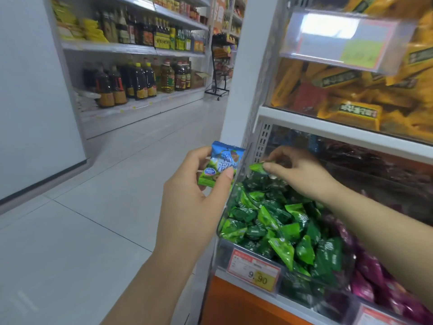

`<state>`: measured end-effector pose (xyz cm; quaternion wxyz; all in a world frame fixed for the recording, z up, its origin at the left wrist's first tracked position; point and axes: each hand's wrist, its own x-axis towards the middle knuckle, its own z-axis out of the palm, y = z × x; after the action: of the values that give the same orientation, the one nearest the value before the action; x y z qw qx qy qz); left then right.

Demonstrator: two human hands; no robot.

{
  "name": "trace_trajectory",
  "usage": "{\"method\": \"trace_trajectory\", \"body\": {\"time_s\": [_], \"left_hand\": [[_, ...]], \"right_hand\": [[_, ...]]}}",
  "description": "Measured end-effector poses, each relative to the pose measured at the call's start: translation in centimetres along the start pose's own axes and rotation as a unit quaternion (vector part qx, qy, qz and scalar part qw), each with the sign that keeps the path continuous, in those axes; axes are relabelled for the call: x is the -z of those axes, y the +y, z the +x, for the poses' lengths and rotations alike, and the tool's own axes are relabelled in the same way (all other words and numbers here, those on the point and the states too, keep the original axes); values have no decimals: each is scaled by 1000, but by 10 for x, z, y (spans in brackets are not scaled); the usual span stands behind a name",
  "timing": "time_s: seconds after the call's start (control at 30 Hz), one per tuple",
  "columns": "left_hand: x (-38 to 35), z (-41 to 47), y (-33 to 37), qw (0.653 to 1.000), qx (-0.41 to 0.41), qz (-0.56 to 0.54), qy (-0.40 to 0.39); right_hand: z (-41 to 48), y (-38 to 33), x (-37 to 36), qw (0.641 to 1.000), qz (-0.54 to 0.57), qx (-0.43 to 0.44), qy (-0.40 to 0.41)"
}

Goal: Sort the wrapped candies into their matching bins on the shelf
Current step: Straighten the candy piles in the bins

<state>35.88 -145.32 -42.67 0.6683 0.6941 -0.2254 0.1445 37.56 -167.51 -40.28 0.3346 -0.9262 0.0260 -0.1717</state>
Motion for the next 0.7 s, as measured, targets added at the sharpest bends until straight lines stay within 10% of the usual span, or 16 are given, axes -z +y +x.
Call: {"method": "trace_trajectory", "body": {"time_s": [0.7], "left_hand": [[-141, -84, 54, 926, -131, 127, -332]], "right_hand": [[-230, 29, 126, 966, 239, -80, 52]]}}
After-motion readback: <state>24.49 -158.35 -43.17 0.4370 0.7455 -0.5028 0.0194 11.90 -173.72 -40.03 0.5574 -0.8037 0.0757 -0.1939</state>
